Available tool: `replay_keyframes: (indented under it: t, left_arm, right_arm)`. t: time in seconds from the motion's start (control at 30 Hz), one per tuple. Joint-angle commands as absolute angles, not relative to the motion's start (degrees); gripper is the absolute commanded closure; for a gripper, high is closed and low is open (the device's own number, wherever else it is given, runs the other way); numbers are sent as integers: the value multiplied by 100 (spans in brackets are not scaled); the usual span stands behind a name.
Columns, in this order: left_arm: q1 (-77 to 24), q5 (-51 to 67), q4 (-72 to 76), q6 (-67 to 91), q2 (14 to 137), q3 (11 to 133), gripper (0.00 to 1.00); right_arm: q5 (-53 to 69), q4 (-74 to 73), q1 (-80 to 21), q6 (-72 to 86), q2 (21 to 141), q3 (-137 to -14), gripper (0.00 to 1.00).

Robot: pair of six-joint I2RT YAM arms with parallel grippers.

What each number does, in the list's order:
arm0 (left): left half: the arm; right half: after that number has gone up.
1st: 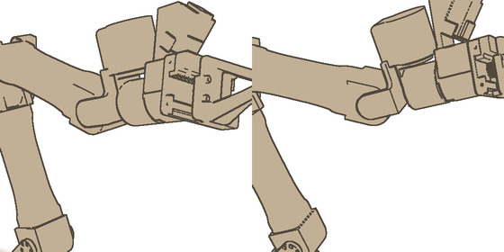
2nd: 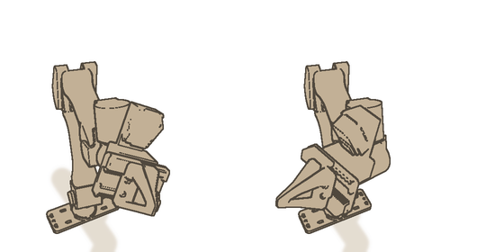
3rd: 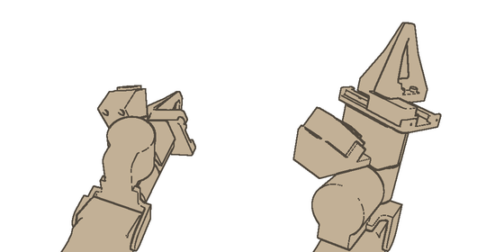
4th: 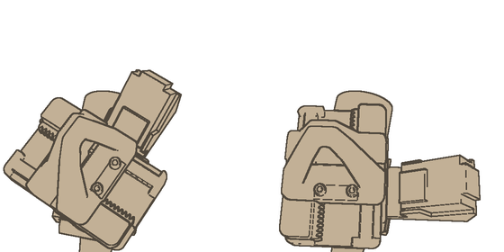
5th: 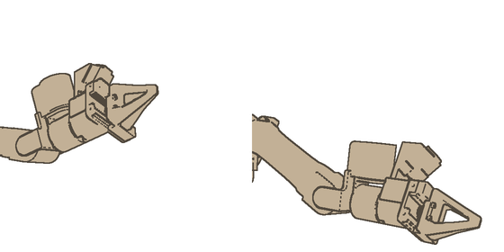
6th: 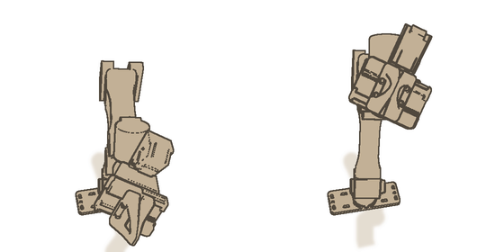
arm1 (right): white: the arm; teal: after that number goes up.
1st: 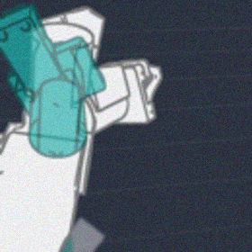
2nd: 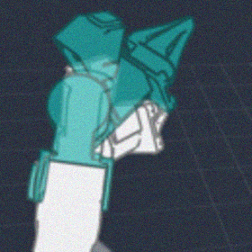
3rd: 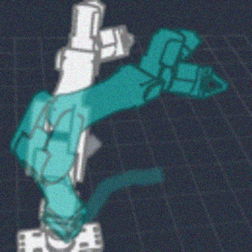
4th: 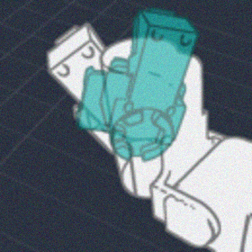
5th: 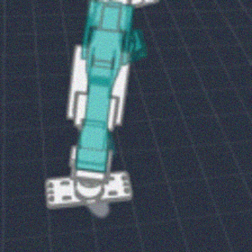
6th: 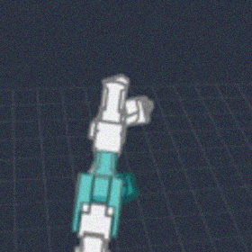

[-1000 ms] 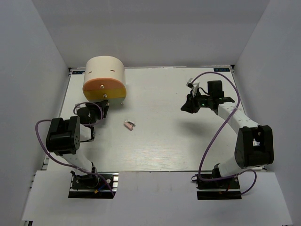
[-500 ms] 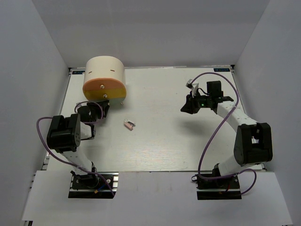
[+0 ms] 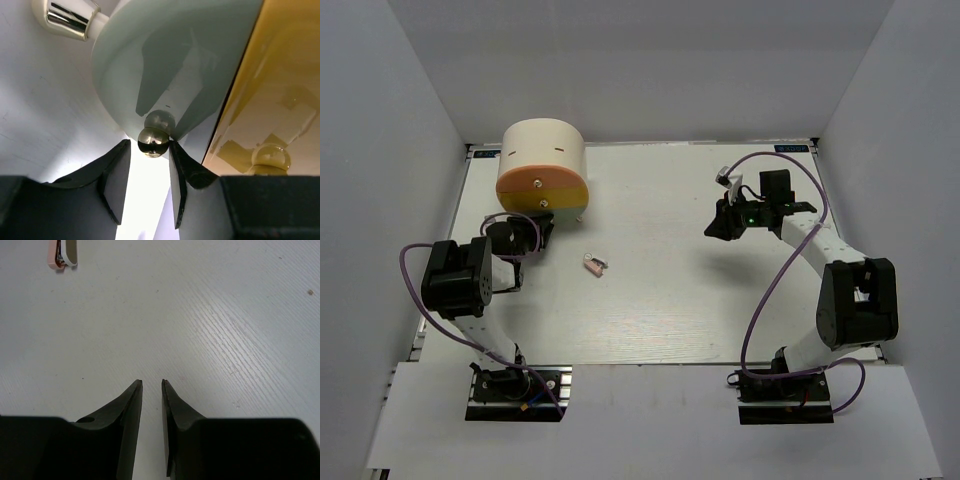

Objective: Sort the stationery into containers
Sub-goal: Open the drawer in the storage box.

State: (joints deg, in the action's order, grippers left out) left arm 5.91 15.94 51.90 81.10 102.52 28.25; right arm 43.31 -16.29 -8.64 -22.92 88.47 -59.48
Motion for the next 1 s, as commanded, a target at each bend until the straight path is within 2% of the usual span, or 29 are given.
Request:
replay_keyframes:
  t: [0.0,0.23,0.37,0.47,0.5,0.67,0.97]
  left_arm:
    - [633,1582,5150,7954,10239,2953,55]
    - [633,1529,5264,7954,10292,2900,59]
    - [633,1529,5204,7893,10292,3023,72]
    - [633,1634,5134,7753,10240,3023,76]
    - [633,1635,5133,7752,10161,2954,77]
    - [571,1845,5080,7463,9871,2506,80]
    - [519,1951,4975,7225,9247,1741,82]
  right_arm:
    - [4430,-1661,-844,-2338,8868,-6179,72]
    - [4438,-1714,-844,-2382,8886,-6196,72]
    - [4438,-1758,-826,-2443,8868,-6205,70]
    - [4543,-1915,-888,-2627,8833,-6231,40]
    - [4674,-2012,-896,-2828,8798,-6231,10]
    - [5184,-2223,-905,-3216,8806,-6266,10]
    - [5449,-2927,-1213,-3507,9254,-6890,10]
